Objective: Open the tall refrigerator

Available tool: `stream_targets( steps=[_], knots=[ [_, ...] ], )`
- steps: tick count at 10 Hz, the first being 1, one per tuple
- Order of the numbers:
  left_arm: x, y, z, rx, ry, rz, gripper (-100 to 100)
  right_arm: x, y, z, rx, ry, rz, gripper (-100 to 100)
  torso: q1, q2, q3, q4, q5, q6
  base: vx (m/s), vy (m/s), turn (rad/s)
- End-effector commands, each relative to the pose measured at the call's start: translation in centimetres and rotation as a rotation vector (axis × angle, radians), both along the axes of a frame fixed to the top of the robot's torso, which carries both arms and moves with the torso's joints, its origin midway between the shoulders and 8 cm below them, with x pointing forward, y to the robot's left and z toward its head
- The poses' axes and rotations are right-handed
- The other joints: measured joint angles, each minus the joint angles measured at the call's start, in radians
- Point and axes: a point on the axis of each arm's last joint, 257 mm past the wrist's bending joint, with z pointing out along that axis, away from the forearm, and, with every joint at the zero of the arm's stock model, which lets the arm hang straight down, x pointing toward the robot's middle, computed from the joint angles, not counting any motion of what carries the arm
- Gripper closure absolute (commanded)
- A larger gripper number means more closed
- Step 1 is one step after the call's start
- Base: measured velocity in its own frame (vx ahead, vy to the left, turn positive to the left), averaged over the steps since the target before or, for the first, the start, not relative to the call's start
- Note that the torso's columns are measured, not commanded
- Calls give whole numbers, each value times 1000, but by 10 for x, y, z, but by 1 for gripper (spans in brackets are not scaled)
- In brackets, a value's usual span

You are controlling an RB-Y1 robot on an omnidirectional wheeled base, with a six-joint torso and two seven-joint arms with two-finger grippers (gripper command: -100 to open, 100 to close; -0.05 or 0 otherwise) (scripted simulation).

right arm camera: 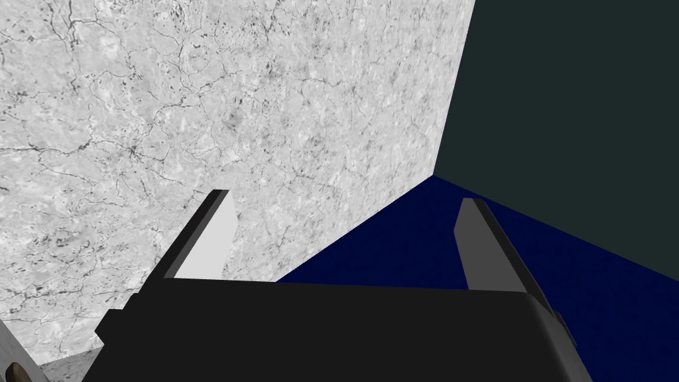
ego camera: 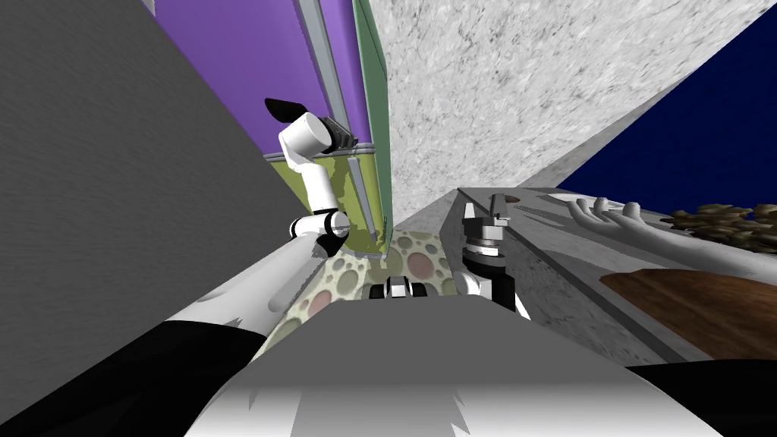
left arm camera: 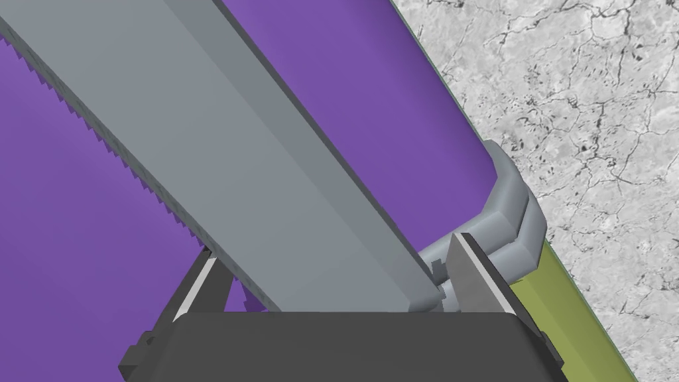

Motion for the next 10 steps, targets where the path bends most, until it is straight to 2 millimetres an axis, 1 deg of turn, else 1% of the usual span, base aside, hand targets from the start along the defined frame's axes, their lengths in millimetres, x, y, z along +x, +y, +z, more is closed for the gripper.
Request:
stream_targets(
  steps=[1,2,3,4,5,6,7,10],
  knots=[
    [10,-10,-9,9,44,-5,-100,0,0,0,0,0,0,0,0,1,0,0,0,0,-31,12,9],
    [14,-11,-9,13,62,3,-100,0,0,0,0,0,0,0,1,0,0,0,0,0,-31,14,11],
    [16,-11,-5,17,70,14,-100,0,0,0,0,0,0,0,1,0,0,0,1,0,-45,18,17],
    [18,-11,-9,17,80,13,-100,0,0,0,0,0,0,0,2,1,0,1,1,-1,-36,10,2],
    [20,-10,-7,20,90,24,-100,0,0,0,0,0,0,0,2,1,1,1,1,-1,-39,7,3],
    [23,-8,-5,23,100,36,-100,0,0,0,0,0,0,0,3,2,1,1,2,-2,-51,9,12],
    [26,-6,-7,26,118,47,-100,0,0,0,0,0,0,0,5,2,1,2,2,-3,-45,19,11],
    [30,4,-3,30,138,79,-100,0,0,0,0,0,0,0,9,3,1,3,4,-5,-44,8,4]
  ],
)
